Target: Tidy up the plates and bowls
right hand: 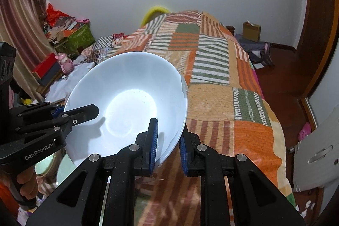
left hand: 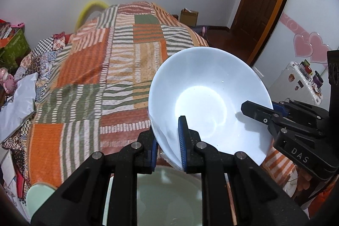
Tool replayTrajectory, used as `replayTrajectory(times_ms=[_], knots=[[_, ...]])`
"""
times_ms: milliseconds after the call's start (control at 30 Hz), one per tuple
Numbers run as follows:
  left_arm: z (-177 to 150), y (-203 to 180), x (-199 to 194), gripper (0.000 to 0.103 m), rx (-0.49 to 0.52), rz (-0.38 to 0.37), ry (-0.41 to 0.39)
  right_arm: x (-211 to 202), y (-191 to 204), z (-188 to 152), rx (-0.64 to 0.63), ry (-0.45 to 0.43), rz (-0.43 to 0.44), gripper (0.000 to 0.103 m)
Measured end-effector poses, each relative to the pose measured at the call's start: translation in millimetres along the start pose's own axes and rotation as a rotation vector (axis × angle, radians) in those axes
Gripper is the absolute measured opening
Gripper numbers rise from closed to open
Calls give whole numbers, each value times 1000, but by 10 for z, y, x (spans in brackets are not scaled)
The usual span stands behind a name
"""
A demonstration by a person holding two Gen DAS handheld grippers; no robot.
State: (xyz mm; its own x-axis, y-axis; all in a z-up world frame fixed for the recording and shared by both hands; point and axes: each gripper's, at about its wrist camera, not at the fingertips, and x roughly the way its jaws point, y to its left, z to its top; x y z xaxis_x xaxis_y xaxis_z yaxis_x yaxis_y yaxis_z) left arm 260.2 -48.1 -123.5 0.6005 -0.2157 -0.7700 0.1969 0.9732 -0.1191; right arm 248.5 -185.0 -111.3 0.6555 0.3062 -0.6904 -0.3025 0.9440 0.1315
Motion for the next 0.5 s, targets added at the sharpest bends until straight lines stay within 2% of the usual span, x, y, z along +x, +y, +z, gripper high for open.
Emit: replayTrajectory(times_ms=[500], knots=[[-375, 431, -758, 17, -66, 51, -69, -117, 626, -84, -68, -27, 70, 17]])
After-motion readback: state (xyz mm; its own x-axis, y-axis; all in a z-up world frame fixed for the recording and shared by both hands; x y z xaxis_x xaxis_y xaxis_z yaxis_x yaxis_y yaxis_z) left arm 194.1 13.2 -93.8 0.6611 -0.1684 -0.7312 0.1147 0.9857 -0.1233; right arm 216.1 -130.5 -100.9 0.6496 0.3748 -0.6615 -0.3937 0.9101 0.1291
